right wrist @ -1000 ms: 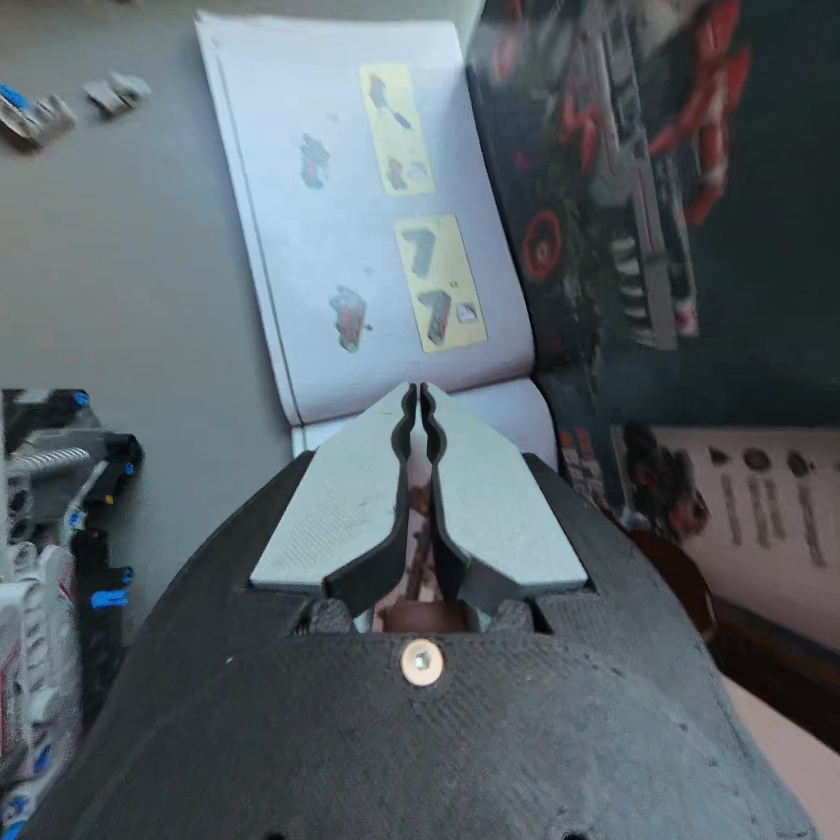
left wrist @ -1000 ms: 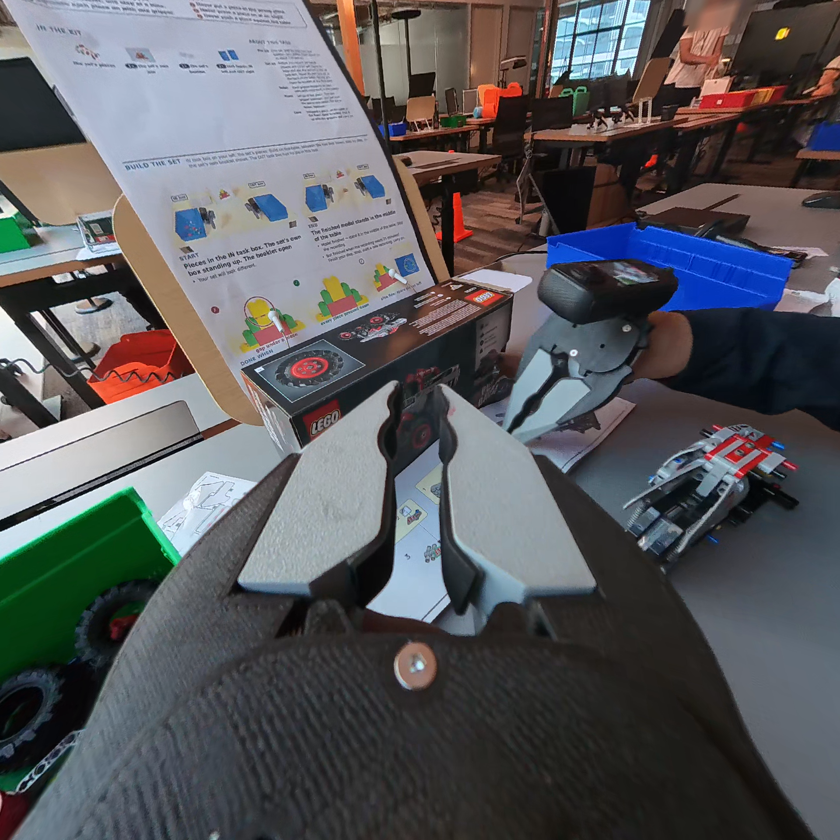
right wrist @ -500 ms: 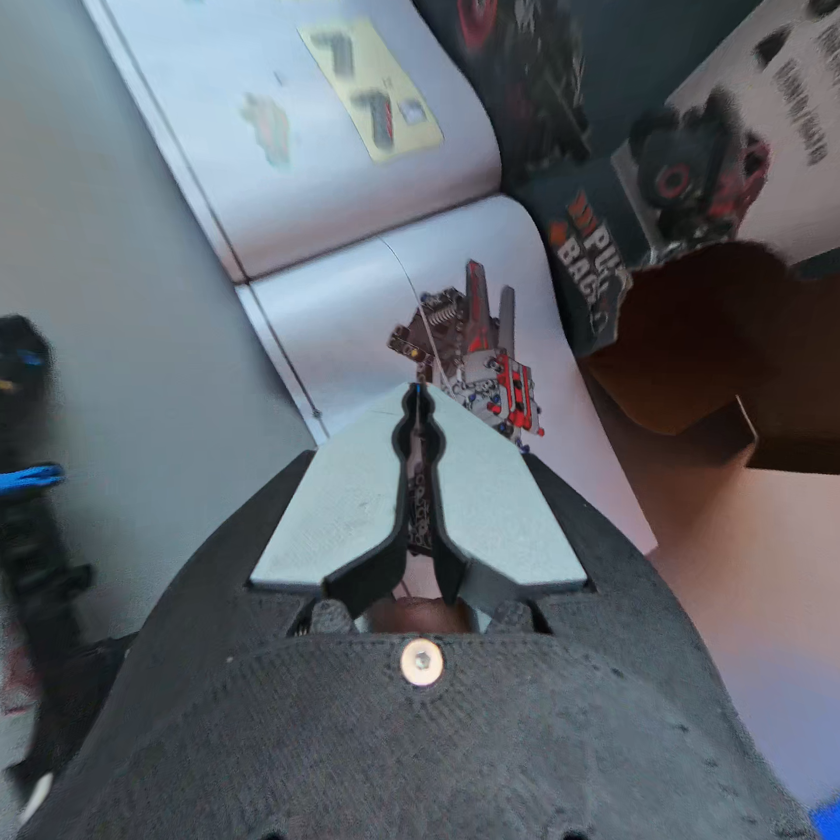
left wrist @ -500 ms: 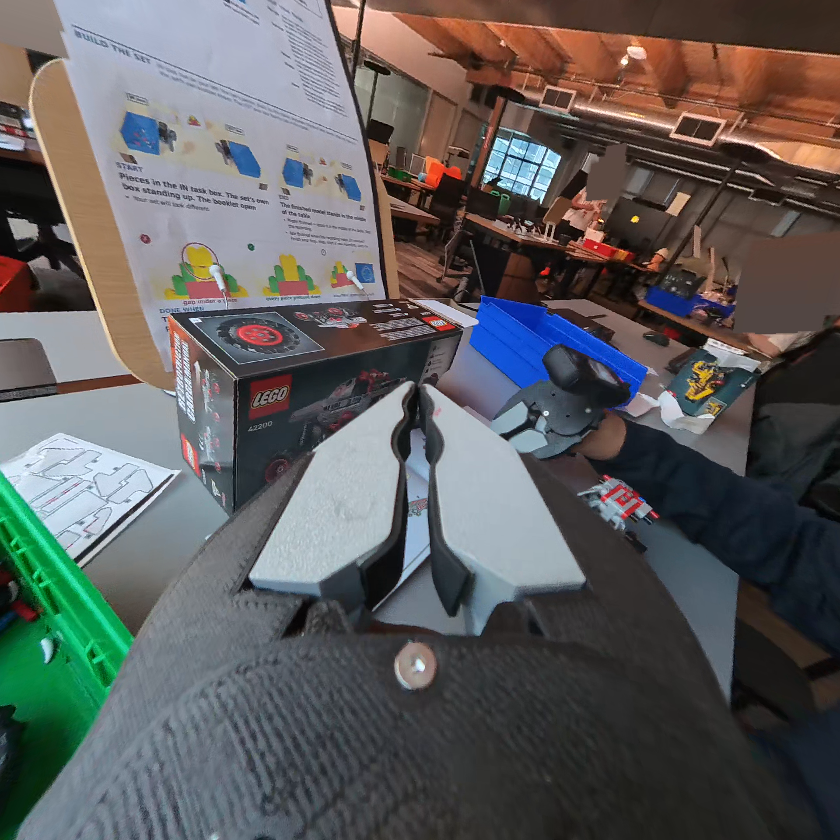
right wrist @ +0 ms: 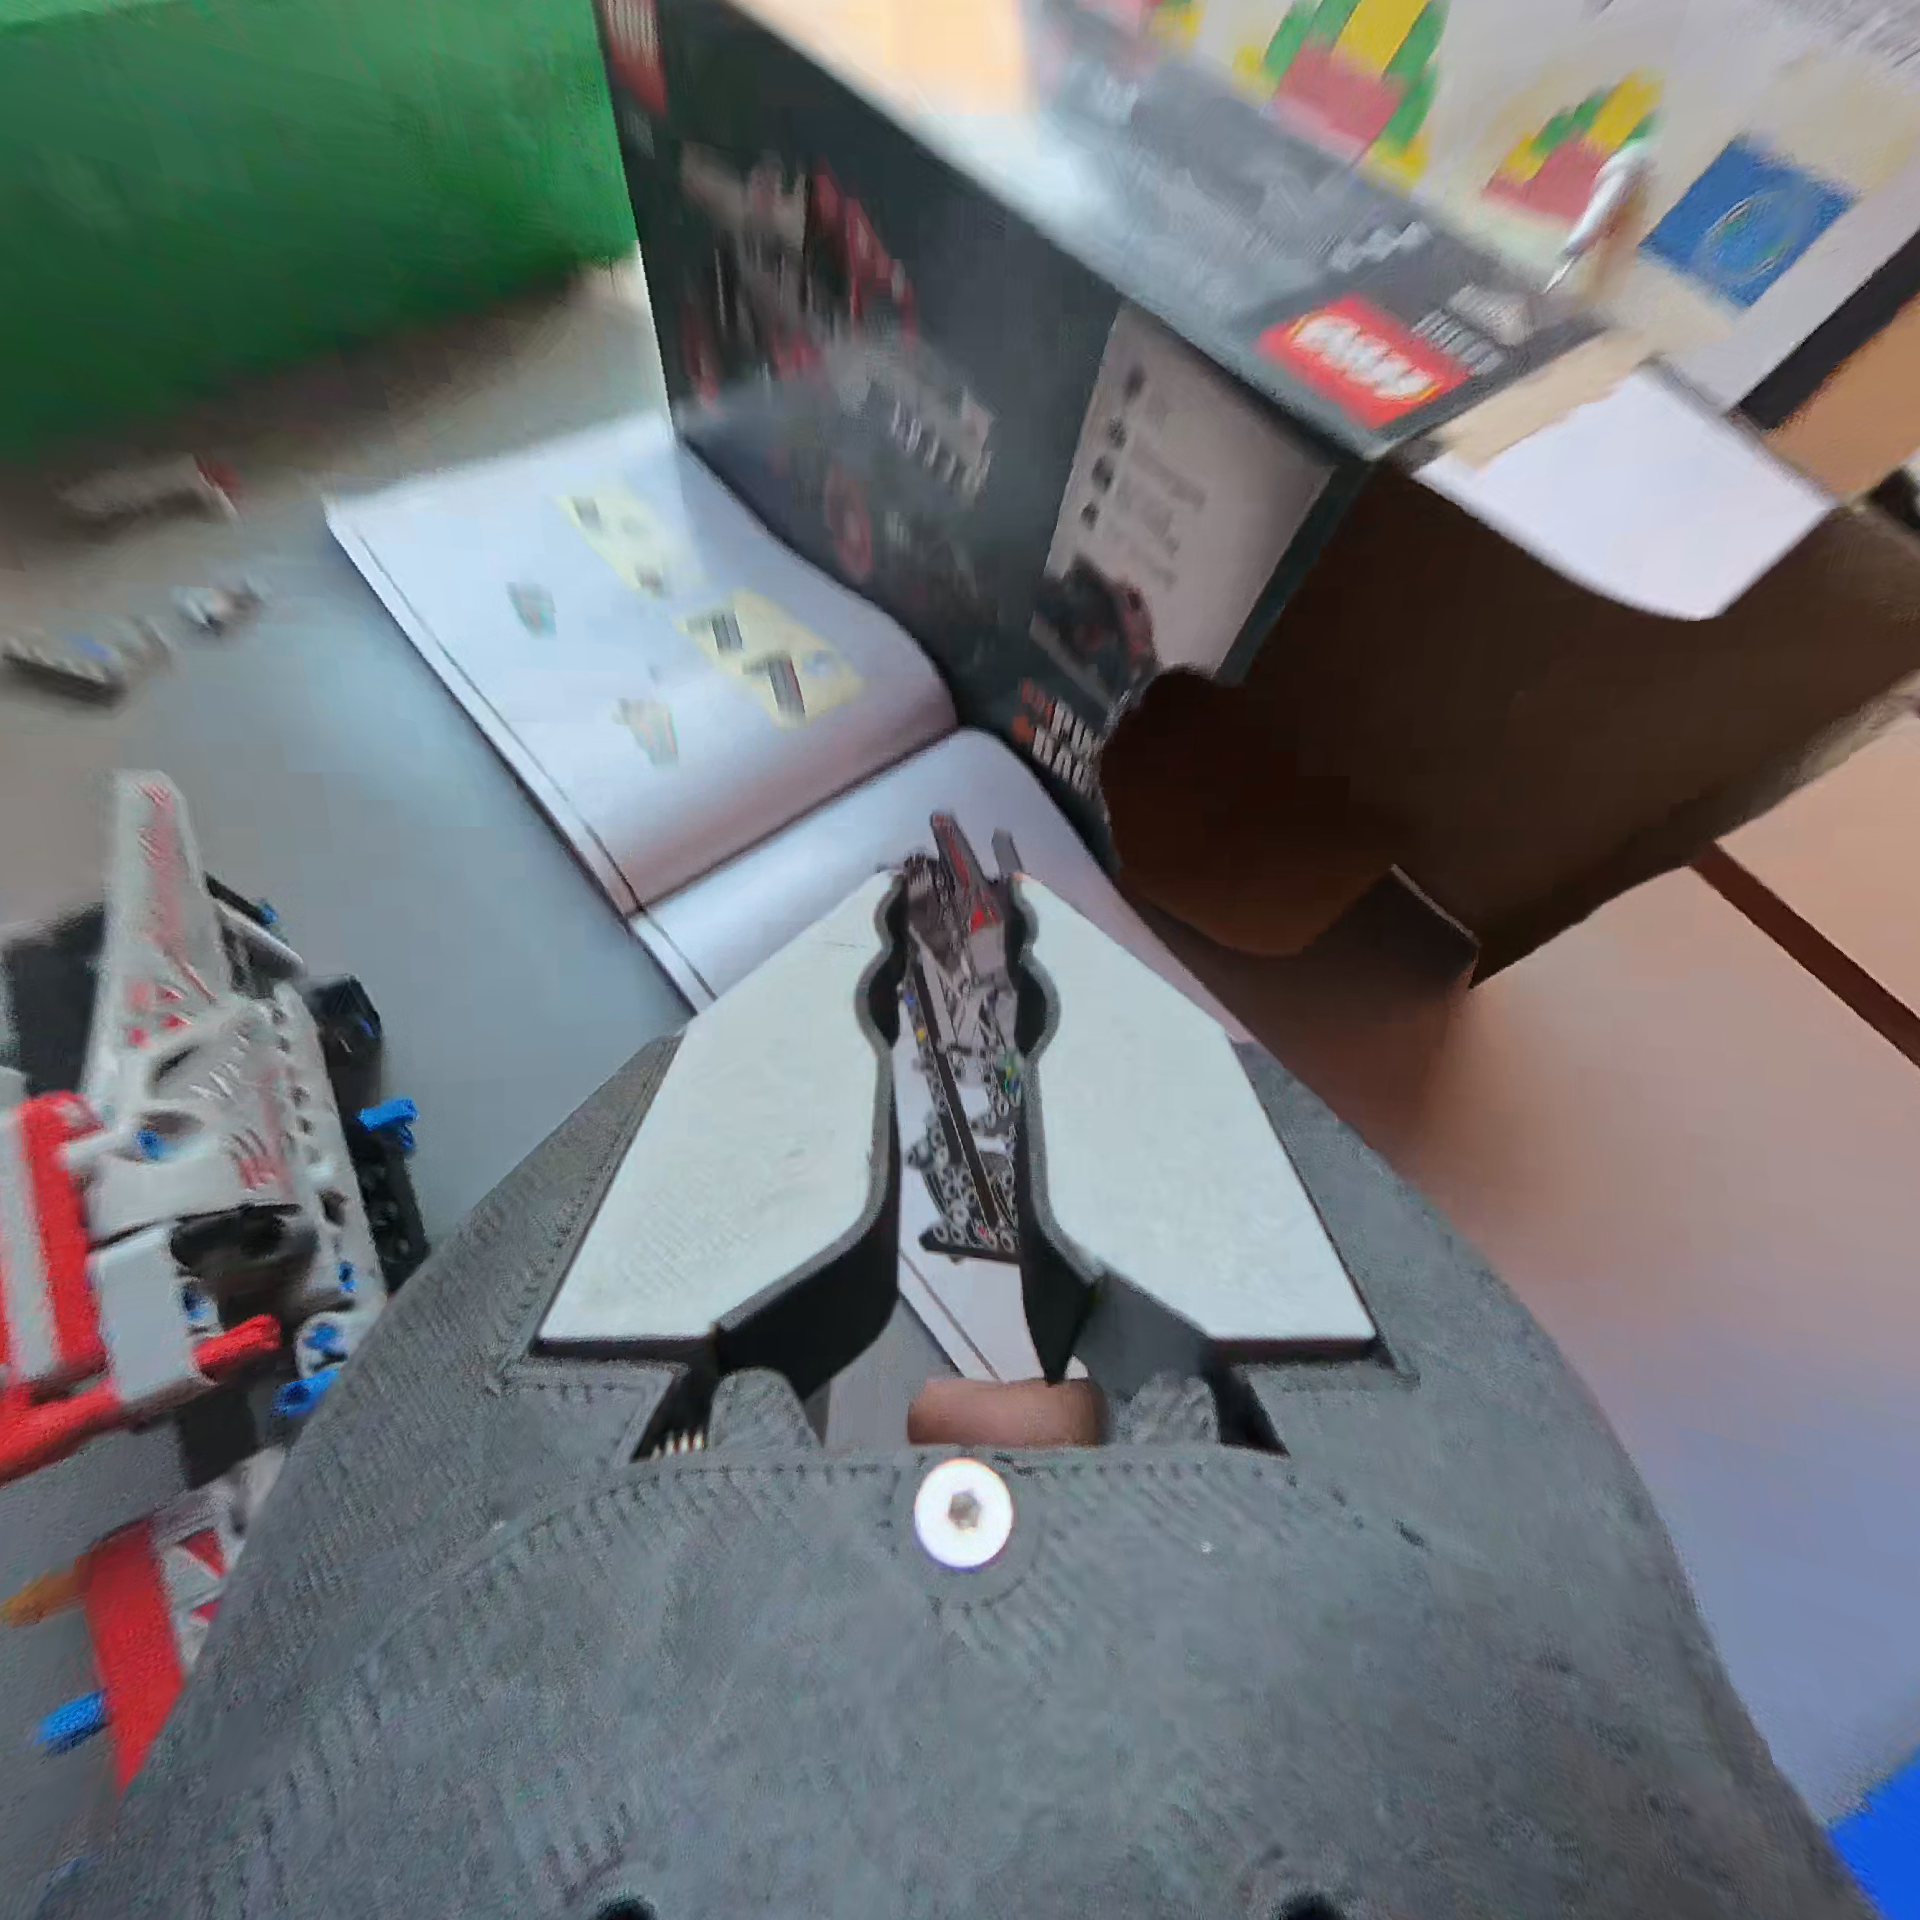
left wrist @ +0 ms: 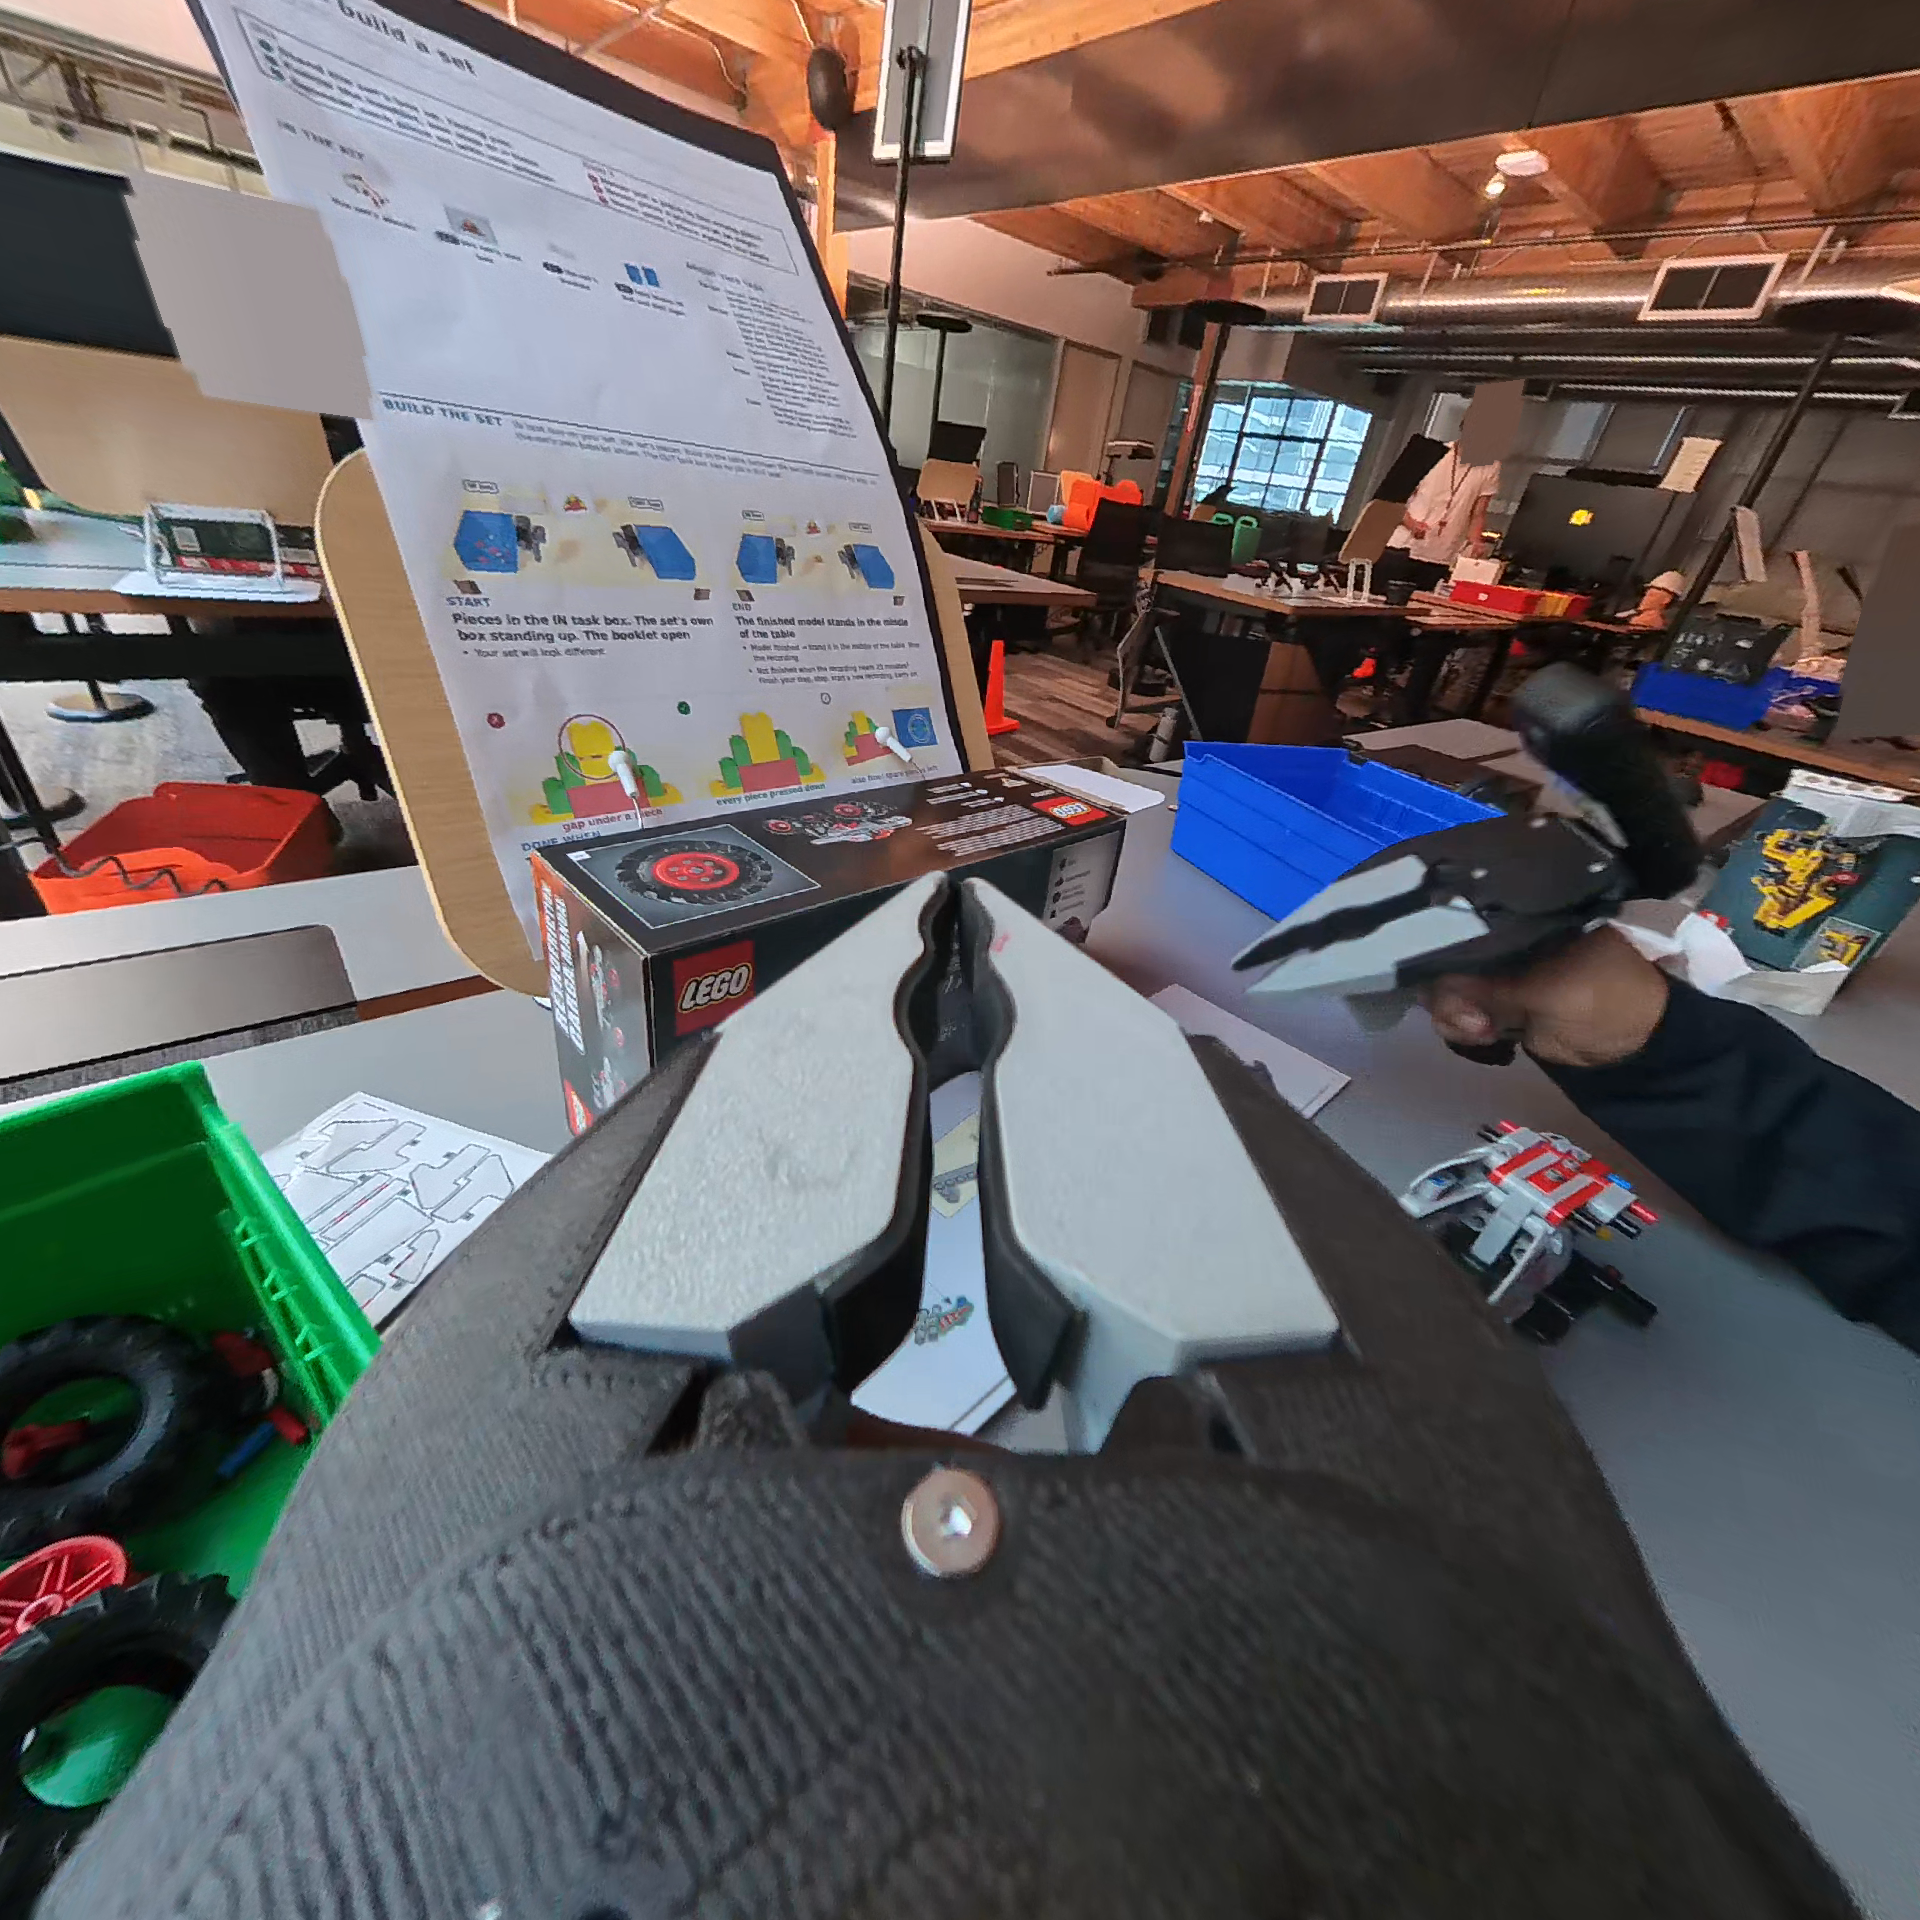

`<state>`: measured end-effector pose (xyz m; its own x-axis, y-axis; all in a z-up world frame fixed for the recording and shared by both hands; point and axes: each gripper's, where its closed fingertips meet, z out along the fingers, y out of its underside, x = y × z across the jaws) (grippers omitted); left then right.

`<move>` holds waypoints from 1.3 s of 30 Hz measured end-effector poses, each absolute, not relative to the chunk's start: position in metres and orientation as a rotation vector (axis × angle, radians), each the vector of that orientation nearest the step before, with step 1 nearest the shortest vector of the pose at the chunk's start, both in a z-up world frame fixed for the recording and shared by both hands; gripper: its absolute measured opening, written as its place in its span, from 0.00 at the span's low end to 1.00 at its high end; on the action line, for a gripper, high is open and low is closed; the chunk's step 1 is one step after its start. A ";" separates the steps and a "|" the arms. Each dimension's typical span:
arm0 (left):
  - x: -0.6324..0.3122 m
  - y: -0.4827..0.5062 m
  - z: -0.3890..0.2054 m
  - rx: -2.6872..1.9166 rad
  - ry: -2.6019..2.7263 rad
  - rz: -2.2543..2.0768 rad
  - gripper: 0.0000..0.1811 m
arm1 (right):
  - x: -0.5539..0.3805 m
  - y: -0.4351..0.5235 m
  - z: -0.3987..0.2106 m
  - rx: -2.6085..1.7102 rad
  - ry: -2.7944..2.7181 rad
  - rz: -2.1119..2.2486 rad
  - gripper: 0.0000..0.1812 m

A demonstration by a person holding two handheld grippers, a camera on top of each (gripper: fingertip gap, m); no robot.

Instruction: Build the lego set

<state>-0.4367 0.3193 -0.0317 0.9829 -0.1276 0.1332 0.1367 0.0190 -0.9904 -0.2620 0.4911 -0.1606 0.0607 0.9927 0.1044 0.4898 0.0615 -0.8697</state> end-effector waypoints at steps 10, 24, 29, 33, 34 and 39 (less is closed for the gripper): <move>-0.445 0.322 -0.038 -1.550 -0.036 -0.180 0.00 | -0.257 0.480 -0.120 -1.438 -1.371 0.939 0.16; -0.436 0.321 -0.039 -1.543 -0.024 -0.252 0.00 | -0.250 0.523 -0.152 -1.526 -1.325 0.780 0.15; -0.442 0.321 -0.033 -1.504 -0.073 -0.202 0.00 | -0.247 0.535 -0.163 -1.552 -1.323 0.703 0.15; -0.439 0.322 -0.034 -1.500 -0.064 -0.192 0.00 | -0.247 0.537 -0.166 -1.555 -1.327 0.691 0.15; -0.439 0.322 -0.035 -1.504 -0.060 -0.187 0.00 | -0.247 0.537 -0.167 -1.557 -1.332 0.688 0.15; -0.434 0.322 -0.035 -1.505 -0.029 -0.186 0.00 | -0.248 0.536 -0.173 -1.553 -1.363 0.692 0.15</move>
